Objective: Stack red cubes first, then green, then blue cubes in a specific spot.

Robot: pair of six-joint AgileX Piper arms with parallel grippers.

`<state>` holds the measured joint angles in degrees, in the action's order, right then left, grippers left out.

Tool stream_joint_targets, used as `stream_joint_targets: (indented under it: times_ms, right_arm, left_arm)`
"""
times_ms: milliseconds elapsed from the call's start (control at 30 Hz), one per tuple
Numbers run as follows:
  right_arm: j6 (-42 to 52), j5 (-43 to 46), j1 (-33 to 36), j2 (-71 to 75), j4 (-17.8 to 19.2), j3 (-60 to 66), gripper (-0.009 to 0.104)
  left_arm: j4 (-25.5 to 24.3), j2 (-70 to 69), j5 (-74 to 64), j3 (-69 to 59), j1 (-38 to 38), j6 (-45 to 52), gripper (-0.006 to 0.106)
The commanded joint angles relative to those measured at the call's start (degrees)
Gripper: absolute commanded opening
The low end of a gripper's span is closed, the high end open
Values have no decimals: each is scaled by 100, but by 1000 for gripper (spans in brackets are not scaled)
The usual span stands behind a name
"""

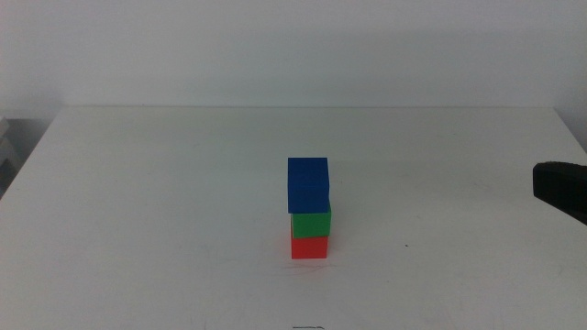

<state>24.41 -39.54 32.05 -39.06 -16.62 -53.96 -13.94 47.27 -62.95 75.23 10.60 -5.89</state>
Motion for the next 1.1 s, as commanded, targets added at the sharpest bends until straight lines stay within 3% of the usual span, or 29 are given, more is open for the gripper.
stream_joint_targets:
  times_ms: [0,300,467,600,733,800,900,1067]
  right_arm:
    - [64,420,-51,-22,-59,-141,85]
    - [64,420,-51,-22,-46,-141,85]
    - [64,420,-51,-30,276,-141,85]
    - [64,420,-51,-40,425,-141,85]
    - [64,905,-84,24,799,169,85]
    - [64,1608,-273,199,1078,566,85]
    - [64,2436,-799,538,1086,1234,85]
    - [64,2598,-1975,1201,702,2323,85]
  left_arm:
    - [60,-39,353,113,-5,-7,94]
    - [695,-345,1153,-466,-5,-7,94]
    - [892,-777,1760,-1271,-5,-7,94]
    - [771,-1109,1699,-1714,-5,-7,94]
    - [38,-1474,1768,-2104,-5,-7,94]
    - [-474,-1901,2064,-2480,-5,-7,94]
    - [-581,-2544,2531,-3193,-5,-7,94]
    - [195,-3424,3075,-4260,-5,-7,94]
